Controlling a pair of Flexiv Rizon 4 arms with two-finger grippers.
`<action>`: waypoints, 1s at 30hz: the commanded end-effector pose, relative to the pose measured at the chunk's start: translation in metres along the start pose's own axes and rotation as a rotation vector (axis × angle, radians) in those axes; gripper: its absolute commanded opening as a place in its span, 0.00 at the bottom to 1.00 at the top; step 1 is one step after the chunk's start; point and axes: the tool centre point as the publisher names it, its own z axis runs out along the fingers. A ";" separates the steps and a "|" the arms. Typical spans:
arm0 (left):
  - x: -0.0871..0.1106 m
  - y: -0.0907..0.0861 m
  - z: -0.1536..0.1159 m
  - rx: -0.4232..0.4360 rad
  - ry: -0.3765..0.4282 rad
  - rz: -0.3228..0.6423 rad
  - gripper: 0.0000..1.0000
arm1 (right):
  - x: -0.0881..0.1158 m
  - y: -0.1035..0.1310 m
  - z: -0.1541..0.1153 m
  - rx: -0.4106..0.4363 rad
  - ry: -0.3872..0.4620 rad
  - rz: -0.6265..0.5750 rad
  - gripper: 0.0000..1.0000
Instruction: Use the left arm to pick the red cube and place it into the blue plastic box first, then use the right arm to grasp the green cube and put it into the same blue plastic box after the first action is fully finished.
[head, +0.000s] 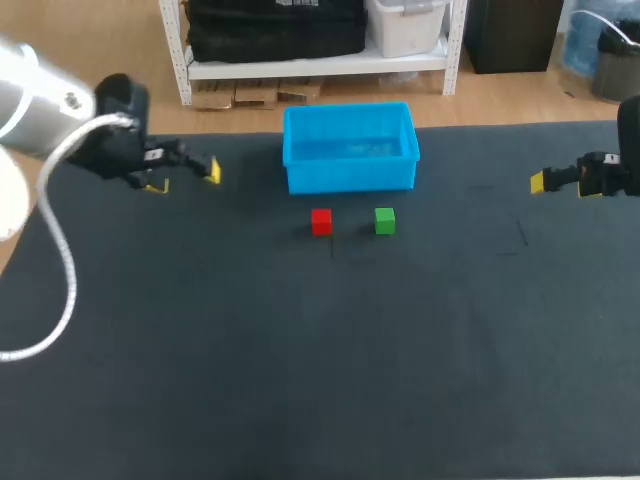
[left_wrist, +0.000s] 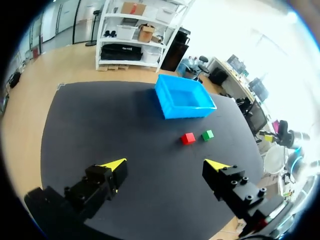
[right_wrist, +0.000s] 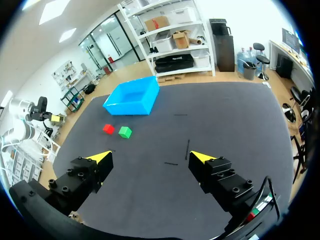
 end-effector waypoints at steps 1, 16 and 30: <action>-0.018 -0.017 0.022 -0.167 0.131 -0.007 1.00 | 0.000 0.000 0.000 0.000 0.001 0.000 1.00; -0.028 -0.038 0.048 -0.174 0.194 0.028 1.00 | 0.000 0.000 0.000 0.000 0.001 0.000 1.00; -0.028 -0.038 0.048 -0.174 0.194 0.028 1.00 | 0.000 0.000 0.000 0.000 0.001 0.000 1.00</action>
